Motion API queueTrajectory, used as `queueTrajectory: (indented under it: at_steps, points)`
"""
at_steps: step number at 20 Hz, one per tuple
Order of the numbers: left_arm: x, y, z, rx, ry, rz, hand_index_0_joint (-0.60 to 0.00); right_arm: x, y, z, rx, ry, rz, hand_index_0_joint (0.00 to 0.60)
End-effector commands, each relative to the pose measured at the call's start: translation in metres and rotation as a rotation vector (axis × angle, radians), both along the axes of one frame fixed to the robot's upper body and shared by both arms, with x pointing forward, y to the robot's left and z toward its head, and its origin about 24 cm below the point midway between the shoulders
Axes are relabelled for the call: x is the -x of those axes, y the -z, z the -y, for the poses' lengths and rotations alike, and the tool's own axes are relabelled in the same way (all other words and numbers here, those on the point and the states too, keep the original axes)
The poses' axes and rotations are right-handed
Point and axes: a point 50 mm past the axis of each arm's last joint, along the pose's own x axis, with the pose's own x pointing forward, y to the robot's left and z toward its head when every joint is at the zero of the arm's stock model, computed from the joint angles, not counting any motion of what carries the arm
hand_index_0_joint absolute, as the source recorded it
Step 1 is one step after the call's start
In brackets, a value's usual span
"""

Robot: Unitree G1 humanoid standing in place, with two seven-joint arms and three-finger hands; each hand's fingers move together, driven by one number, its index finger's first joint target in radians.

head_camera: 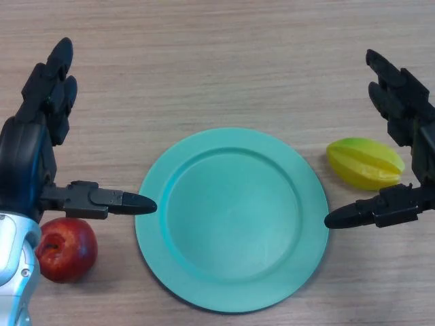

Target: Pick up the yellow starfruit and place it on the plate

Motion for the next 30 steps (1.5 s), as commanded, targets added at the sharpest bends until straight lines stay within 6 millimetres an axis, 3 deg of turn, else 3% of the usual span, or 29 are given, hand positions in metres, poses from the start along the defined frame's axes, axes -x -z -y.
queueTrajectory:
  at_steps: [1, 9, 18, 30]
  points:
    - [0.006, -0.033, -0.002, -0.037, -0.026, 0.220, 0.000, 0.011, -0.038, 0.006, 0.016, -0.006, 0.248, 0.000]
    - [0.007, -0.032, -0.004, -0.032, -0.025, 0.213, 0.000, 0.009, -0.037, 0.010, 0.028, 0.020, 0.248, 0.000]
    - [0.003, -0.029, -0.004, -0.050, -0.022, 0.194, 0.000, -0.042, -0.026, 0.023, 0.268, 0.122, 0.315, 0.000]
    - [0.001, -0.029, -0.008, -0.030, -0.038, 0.203, 0.000, -0.092, 0.021, 0.042, 0.361, 0.193, 0.137, 0.000]
